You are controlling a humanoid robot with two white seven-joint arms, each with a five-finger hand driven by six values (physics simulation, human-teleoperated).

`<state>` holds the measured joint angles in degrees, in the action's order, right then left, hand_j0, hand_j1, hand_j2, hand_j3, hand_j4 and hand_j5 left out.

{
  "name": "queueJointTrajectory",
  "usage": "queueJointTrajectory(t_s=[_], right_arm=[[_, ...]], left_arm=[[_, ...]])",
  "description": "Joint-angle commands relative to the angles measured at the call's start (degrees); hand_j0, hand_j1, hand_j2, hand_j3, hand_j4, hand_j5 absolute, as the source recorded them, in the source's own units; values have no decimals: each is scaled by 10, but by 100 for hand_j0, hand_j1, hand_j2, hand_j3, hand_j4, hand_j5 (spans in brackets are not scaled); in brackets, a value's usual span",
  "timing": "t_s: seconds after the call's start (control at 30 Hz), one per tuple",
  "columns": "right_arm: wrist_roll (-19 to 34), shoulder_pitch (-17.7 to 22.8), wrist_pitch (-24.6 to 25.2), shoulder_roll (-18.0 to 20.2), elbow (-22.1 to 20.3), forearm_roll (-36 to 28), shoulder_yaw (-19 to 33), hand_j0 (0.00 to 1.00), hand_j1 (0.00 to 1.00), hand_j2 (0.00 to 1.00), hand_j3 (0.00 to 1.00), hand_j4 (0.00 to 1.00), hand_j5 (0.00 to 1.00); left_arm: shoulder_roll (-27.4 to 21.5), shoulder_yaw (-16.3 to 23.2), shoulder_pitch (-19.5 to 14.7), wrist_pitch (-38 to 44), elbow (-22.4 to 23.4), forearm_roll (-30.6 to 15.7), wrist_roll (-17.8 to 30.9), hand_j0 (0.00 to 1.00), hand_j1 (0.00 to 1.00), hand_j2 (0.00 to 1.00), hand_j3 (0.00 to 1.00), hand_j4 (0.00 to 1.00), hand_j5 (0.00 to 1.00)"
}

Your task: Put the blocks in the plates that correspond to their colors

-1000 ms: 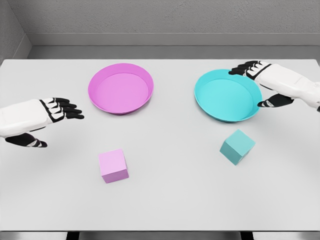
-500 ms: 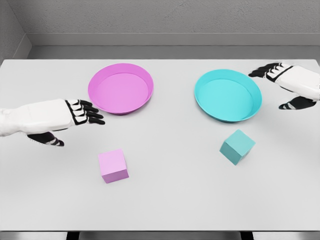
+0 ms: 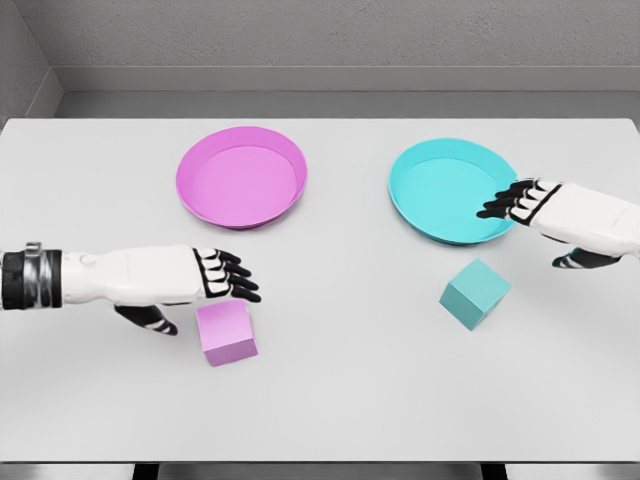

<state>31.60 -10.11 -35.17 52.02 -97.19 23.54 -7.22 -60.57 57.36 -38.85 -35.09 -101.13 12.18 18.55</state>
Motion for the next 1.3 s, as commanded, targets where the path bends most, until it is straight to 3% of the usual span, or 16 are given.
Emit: queueJointTrajectory(t_s=[0.0,0.37,0.57,0.67,1.13,1.17,1.27], right_arm=[[10,0,2,1,-18,-2,0,100,100,100,100,100,100],[14,25,2,-4,-23,37,-6,100,100,100,100,100,100],[14,23,2,-6,-28,42,-13,100,100,100,100,100,100],[14,21,2,-18,-34,63,-53,100,100,100,100,100,100],[14,14,2,-27,-35,63,-66,100,100,100,100,100,100],[14,14,2,-27,-35,63,-66,100,100,100,100,100,100],[14,13,2,-36,-35,76,-82,100,100,100,100,100,100]], left_arm=[[7,2,0,1,0,-4,1,100,100,100,100,100,100],[23,11,1,1,0,-4,3,100,100,100,100,100,100],[19,28,2,1,1,-2,3,100,100,100,100,100,100],[19,32,2,1,1,7,3,100,100,100,100,100,100],[21,32,1,1,1,13,3,100,100,100,100,100,100],[33,32,1,1,1,35,3,100,100,100,100,100,100],[45,37,1,1,1,42,3,100,100,100,100,100,100]])
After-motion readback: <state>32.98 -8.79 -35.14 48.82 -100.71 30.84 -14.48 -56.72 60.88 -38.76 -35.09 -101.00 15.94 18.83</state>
